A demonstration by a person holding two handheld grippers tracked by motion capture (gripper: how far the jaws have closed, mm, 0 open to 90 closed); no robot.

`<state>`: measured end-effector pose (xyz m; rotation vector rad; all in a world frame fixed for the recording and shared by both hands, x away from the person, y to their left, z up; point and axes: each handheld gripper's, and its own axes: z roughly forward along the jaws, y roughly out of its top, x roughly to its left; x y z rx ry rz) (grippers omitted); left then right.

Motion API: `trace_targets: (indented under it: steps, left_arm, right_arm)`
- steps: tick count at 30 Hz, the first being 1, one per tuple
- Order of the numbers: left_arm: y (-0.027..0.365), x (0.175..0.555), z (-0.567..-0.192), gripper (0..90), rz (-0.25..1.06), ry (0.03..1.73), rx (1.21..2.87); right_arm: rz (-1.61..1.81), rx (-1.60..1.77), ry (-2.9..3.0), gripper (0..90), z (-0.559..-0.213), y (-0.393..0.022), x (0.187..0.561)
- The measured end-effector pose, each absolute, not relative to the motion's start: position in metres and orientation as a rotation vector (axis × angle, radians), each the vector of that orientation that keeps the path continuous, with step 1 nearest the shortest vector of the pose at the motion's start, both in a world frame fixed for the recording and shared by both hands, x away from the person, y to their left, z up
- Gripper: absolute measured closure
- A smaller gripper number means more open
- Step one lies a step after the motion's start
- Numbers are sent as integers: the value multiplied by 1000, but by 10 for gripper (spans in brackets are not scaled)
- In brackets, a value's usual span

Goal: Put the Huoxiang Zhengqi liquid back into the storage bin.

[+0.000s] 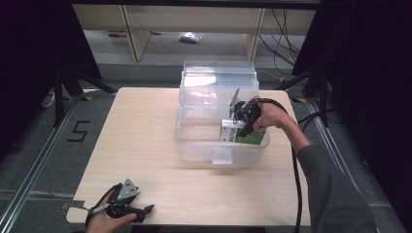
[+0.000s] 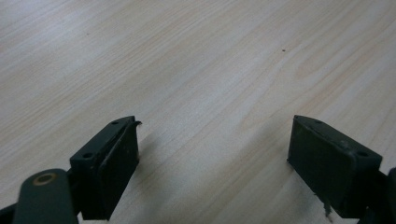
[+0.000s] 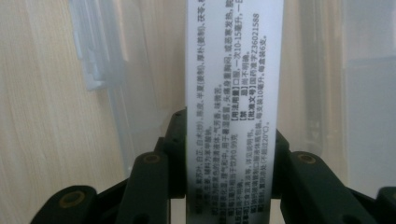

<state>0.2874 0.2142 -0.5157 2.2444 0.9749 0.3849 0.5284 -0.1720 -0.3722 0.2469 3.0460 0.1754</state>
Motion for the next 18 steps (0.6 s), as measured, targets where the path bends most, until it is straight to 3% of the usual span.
trace_targets:
  steps: [18]
  left_arm:
    - [216,287,-514,157,379,949,2276]
  right_arm:
    - [144,109,3067,645,-402,-177,537]
